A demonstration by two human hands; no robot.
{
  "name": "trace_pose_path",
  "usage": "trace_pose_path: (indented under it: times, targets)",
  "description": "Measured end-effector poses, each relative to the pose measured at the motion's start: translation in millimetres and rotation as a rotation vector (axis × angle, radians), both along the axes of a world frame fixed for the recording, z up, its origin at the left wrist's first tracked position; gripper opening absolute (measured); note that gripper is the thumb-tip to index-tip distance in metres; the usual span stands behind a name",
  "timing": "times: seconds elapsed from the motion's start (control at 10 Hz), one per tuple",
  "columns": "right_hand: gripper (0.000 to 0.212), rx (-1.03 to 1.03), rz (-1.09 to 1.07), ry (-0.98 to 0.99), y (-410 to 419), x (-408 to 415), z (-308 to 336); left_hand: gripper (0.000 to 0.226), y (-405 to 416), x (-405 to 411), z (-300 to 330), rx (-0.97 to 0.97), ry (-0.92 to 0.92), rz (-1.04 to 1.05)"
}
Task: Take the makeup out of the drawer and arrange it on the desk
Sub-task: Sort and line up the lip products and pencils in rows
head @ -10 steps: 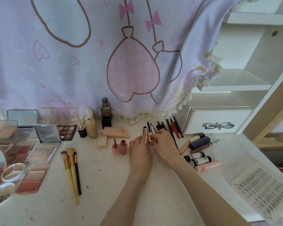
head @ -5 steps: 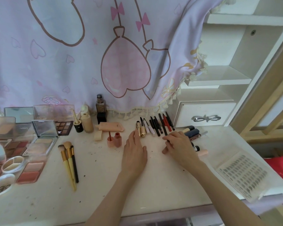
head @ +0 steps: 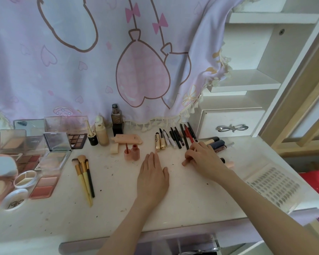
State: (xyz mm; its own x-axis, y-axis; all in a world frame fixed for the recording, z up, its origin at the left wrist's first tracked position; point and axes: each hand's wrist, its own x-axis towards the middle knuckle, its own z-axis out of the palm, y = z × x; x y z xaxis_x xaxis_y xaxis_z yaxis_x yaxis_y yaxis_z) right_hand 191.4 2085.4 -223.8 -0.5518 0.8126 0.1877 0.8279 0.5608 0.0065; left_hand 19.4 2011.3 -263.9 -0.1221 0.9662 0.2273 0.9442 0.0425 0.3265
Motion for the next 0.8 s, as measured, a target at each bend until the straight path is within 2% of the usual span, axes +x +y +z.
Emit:
trace_pose_path:
  times: [0.2,0.5,0.7,0.8]
  targets:
    - [0.018,0.022,0.04,-0.048,2.2,2.1,0.2,0.057,1.1,0.3,-0.3,-0.035,0.055,-0.003]
    - [0.024,0.073,0.125,-0.128,6.8,2.4,1.6,0.057,1.0,0.1,0.2,-0.04,0.057,-0.01]
    - [0.023,0.313,0.238,0.246,0.6,1.9,13.4,0.057,1.9,-0.4,-0.4,-0.05,0.041,-0.011]
    - [0.018,0.287,0.218,0.546,-1.4,-3.5,28.1,0.055,1.7,-1.0,-0.9,-0.053,0.043,-0.014]
